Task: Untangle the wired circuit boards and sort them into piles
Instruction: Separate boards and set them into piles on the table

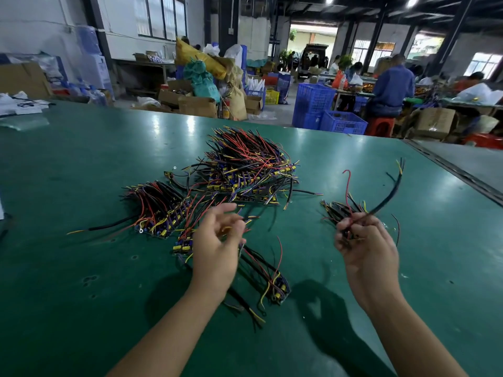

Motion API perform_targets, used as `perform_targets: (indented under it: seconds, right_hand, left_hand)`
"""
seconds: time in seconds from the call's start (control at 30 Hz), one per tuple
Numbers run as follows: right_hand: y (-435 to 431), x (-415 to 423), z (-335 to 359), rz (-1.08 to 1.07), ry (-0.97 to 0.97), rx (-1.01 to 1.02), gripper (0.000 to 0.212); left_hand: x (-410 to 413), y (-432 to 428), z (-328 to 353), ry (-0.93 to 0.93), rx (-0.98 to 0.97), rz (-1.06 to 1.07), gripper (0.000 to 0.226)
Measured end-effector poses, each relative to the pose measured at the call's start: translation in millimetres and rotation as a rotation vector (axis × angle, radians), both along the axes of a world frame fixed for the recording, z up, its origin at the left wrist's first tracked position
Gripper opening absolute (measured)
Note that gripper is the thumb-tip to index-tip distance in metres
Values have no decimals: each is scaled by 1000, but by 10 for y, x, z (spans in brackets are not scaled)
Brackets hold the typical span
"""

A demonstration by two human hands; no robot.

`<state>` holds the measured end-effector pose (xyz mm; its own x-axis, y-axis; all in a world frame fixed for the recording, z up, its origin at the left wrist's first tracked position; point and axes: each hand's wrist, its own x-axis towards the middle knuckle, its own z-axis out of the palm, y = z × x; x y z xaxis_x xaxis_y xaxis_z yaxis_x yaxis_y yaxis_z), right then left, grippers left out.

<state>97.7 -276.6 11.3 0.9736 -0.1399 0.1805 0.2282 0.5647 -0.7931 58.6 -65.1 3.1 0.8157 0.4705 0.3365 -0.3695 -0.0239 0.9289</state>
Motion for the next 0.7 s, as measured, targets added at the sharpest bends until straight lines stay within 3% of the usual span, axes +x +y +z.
perform_targets:
  seconds: [0.07, 0.1, 0.23, 0.33, 0.4, 0.5, 0.6, 0.7]
  right_hand:
    - [60, -27, -34, -2, 5, -132, 30]
    - [105, -48, -61, 0, 5, -206, 29]
    - [302, -137, -118, 42, -33, -407, 32]
    - [439, -191, -99, 95, -76, -439, 32]
    - [500, -223, -100, 77, -133, -563, 33]
    - [547, -263, -111, 98, -214, -890, 26]
    - [537, -305, -94, 209, -262, -980, 36]
    - [456, -254, -94, 112, -413, -1198, 32]
  left_hand:
    - [33, 39, 64, 42, -386, -93, 24]
    - [38, 54, 84, 52, -490, -143, 22]
    - [11, -18, 107, 52, -670, -281, 25]
    - [4, -140, 86, 141, -856, -349, 25]
    - [-6, -210, 51, 209, -940, -413, 20]
    - [-29, -272, 7, 259, -903, -492, 13]
    - [-37, -311, -22, 216, -817, -479, 15]
    - [-61, -333, -11, 165, -697, -438, 6]
